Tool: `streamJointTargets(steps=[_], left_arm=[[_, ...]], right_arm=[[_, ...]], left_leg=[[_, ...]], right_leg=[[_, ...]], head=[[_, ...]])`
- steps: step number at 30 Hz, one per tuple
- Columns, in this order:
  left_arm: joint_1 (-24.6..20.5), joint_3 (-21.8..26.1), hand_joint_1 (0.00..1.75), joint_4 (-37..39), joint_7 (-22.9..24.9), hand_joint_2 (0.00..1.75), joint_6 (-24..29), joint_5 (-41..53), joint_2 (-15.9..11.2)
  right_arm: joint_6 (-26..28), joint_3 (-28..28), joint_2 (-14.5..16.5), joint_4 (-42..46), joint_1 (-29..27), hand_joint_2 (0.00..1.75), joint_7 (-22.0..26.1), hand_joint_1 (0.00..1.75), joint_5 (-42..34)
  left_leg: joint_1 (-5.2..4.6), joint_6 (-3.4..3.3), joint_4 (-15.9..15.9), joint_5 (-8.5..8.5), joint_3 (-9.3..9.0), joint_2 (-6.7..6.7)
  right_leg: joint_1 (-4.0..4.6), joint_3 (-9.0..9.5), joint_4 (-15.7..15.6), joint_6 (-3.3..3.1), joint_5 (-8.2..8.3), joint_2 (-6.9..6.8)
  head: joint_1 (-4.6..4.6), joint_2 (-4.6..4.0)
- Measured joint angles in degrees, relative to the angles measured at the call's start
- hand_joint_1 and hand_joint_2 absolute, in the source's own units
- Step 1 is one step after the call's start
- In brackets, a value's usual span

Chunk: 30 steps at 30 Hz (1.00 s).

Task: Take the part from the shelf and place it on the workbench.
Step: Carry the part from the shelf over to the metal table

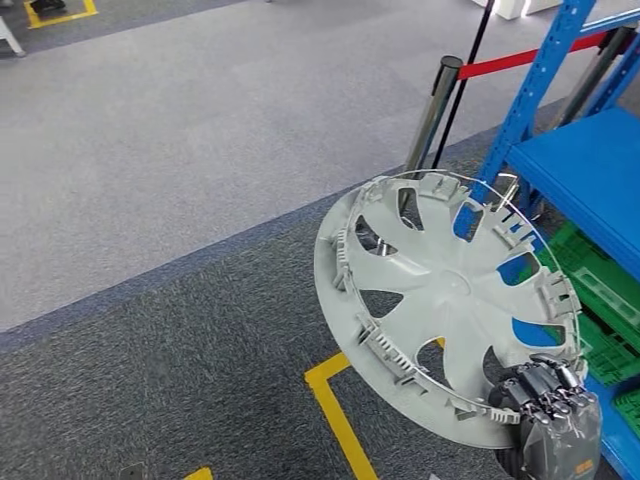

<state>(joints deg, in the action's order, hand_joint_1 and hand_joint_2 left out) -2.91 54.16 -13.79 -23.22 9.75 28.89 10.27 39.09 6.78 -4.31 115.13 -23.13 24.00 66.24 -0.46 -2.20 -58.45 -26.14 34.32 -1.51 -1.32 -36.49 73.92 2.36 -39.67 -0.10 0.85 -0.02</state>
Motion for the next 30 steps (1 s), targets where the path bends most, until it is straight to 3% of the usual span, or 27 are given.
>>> streamJointTargets(steps=[1, 2, 3, 5, 7, 8, 9, 11, 13, 15, 16, 18, 20, 22, 24, 25, 27, 28, 30], left_arm=[[-0.01, 0.02, 0.00, 0.03, -0.01, 0.00, 0.00, 0.01, 0.01], [-0.01, 0.04, 0.00, 0.05, -0.02, 0.00, 0.00, 0.01, 0.01], [0.00, 0.05, 0.00, 0.06, -0.04, 0.00, -0.04, 0.01, 0.01], [-0.08, 0.09, 0.00, 0.06, -0.14, 0.00, -0.19, 0.01, -0.01], [-0.08, 0.16, 0.00, 0.07, -0.31, 0.00, -0.38, 0.01, -0.03], [0.02, 0.21, 0.00, 0.07, -0.38, 0.00, -0.45, 0.01, -0.05], [0.16, 0.26, 0.00, 0.08, -0.44, 0.00, -0.48, 0.01, -0.07], [0.25, 0.35, 0.00, 0.08, -0.54, 0.00, -0.50, 0.01, -0.08], [0.08, 0.52, 0.00, 0.08, -0.61, 0.00, -0.51, 0.01, -0.06], [-0.01, 0.77, 0.00, 0.08, -0.63, 0.00, -0.56, 0.01, -0.05], [0.03, 0.86, 0.00, 0.08, -0.63, 0.00, -0.59, 0.01, -0.04], [0.11, 0.97, 0.00, 0.08, -0.63, 0.00, -0.66, 0.01, -0.05], [-0.01, 1.05, 0.00, 0.08, -0.63, 0.00, -0.68, 0.02, -0.06], [-0.11, 1.10, 0.00, 0.08, -0.65, 0.00, -0.67, 0.03, -0.06], [0.09, 1.15, 0.00, 0.08, -0.66, 0.00, -0.61, 0.04, -0.06], [0.22, 1.18, 0.00, 0.08, -0.65, 0.00, -0.56, 0.05, -0.06], [0.20, 1.21, 0.00, 0.08, -0.63, 0.00, -0.46, 0.07, -0.06], [0.10, 1.21, 0.00, 0.08, -0.62, 0.00, -0.46, 0.08, -0.03], [-0.04, 1.21, 0.00, 0.09, -0.60, 0.00, -0.48, 0.14, 0.08]], right_arm=[[-0.01, 0.01, -0.03, -0.01, -0.04, 1.75, 0.00, 1.75, 0.03], [-0.01, 0.02, -0.05, -0.02, -0.06, 1.75, 0.00, 1.75, 0.05], [-0.01, 0.03, -0.07, -0.03, -0.05, 1.75, 0.00, 1.75, 0.05], [-0.01, 0.04, -0.08, -0.04, 0.01, 1.75, 0.00, 1.75, 0.02], [0.02, 0.04, -0.10, -0.04, 0.03, 1.75, 0.04, 1.75, -0.02], [0.03, 0.04, -0.14, -0.03, 0.02, 1.75, 0.08, 1.75, -0.04], [0.03, 0.04, -0.19, -0.03, 0.06, 1.75, 0.11, 1.75, -0.03], [0.03, 0.04, -0.28, 0.00, 0.08, 1.75, 0.16, 1.75, -0.04], [0.03, 0.03, -0.29, 0.03, 0.05, 1.75, 0.17, 1.75, -0.05], [0.03, 0.01, -0.29, 0.03, 0.02, 1.75, 0.16, 1.75, -0.05], [0.03, 0.01, -0.29, 0.03, 0.02, 1.75, 0.18, 1.75, -0.05], [0.03, 0.04, -0.28, 0.04, 0.08, 1.75, 0.25, 1.75, -0.02], [0.03, 0.06, -0.29, 0.05, 0.14, 1.75, 0.31, 1.75, 0.02], [0.03, 0.10, -0.29, 0.05, 0.19, 1.75, 0.31, 1.75, 0.04], [0.03, 0.28, -0.30, 0.04, 0.29, 1.75, 0.28, 1.75, 0.07], [0.04, 0.38, -0.34, 0.04, 0.33, 1.75, 0.25, 1.75, 0.10], [0.04, 0.46, -0.46, 0.05, 0.32, 1.75, 0.20, 1.75, 0.14], [0.05, 0.49, -0.52, 0.05, 0.30, 1.75, 0.18, 1.75, 0.15], [0.04, 0.53, -0.60, 0.03, 0.17, 1.75, 0.17, 1.75, 0.15]], left_leg=[[-0.02, 0.00, -0.03, -0.01, -0.08, -0.85], [0.00, 0.03, -0.06, -0.04, -0.21, -1.73], [0.04, 0.14, -0.15, -0.10, -0.29, -2.58], [-0.04, 0.59, -0.66, -0.25, -0.07, -4.18], [0.04, 1.22, -1.00, -0.11, 0.43, -5.47], [0.19, 1.50, -0.98, 0.03, 0.61, -6.09], [0.22, 1.79, -1.15, -0.02, 0.75, -5.88], [0.08, 2.37, -3.69, -1.61, 1.91, -3.27], [0.13, 2.87, -10.32, -5.01, 4.99, -0.07], [0.40, 3.11, -16.47, -7.14, 7.89, 0.77], [0.48, 3.11, -16.94, -6.74, 8.08, 0.90], [0.43, 2.78, -11.53, -3.31, 5.25, 1.66], [-0.17, 2.09, -4.17, -0.87, 1.43, 3.95], [-0.79, 1.46, -1.28, -0.70, 0.15, 4.99], [-0.74, 0.91, -0.70, -0.47, 0.11, 3.79], [-0.58, 0.58, -0.29, -0.30, -0.14, 3.19], [-0.21, 0.01, 0.42, 0.01, -0.65, 2.02], [-0.22, -0.15, 0.46, 0.00, -0.69, 1.42], [-0.24, -0.29, 0.41, -0.06, -0.68, -0.05]], right_leg=[[0.02, -0.57, 0.01, -0.04, 1.14, 0.06], [0.00, 0.02, -2.38, -0.08, 3.36, 0.26], [-0.12, 1.36, -6.23, -0.10, 5.90, 1.04], [-0.43, 4.06, -12.78, -0.09, 8.78, 3.50], [-0.41, 5.03, -14.48, -0.25, 8.85, 4.47], [-0.37, 5.21, -14.53, -0.49, 8.93, 3.88], [-0.34, 5.31, -14.65, -0.81, 9.05, 3.22], [-0.39, 5.57, -14.88, -1.60, 9.18, 1.71], [-0.19, 5.68, -14.91, -2.12, 9.08, 0.07], [0.00, 5.73, -14.91, -2.29, 8.93, -1.62], [0.05, 5.78, -14.90, -2.33, 8.85, -2.42], [0.13, 6.06, -14.91, -2.23, 8.61, -3.82], [0.30, 6.40, -14.92, -1.81, 8.24, -5.10], [0.46, 6.66, -15.04, -1.26, 7.96, -6.31], [0.42, 6.95, -15.28, -0.71, 7.73, -6.99], [0.33, 6.94, -14.96, -0.49, 7.26, -6.12], [0.17, 5.31, -11.25, -0.25, 4.89, -2.78], [0.16, 3.62, -7.70, -0.25, 3.17, -1.17], [0.22, -0.26, -0.69, -0.17, 0.78, -0.07]], head=[[0.00, 0.00], [-0.02, 0.00], [-0.01, 0.00], [0.03, 0.00], [0.08, 0.00], [0.09, 0.00], [0.09, 0.00], [0.46, 0.00], [0.80, 0.00], [0.80, 0.00], [0.81, 0.00], [0.82, 0.00], [0.81, 0.00], [0.80, 0.00], [0.81, 0.00], [0.80, 0.00], [0.56, 0.00], [0.42, 0.00], [0.24, 0.00]])
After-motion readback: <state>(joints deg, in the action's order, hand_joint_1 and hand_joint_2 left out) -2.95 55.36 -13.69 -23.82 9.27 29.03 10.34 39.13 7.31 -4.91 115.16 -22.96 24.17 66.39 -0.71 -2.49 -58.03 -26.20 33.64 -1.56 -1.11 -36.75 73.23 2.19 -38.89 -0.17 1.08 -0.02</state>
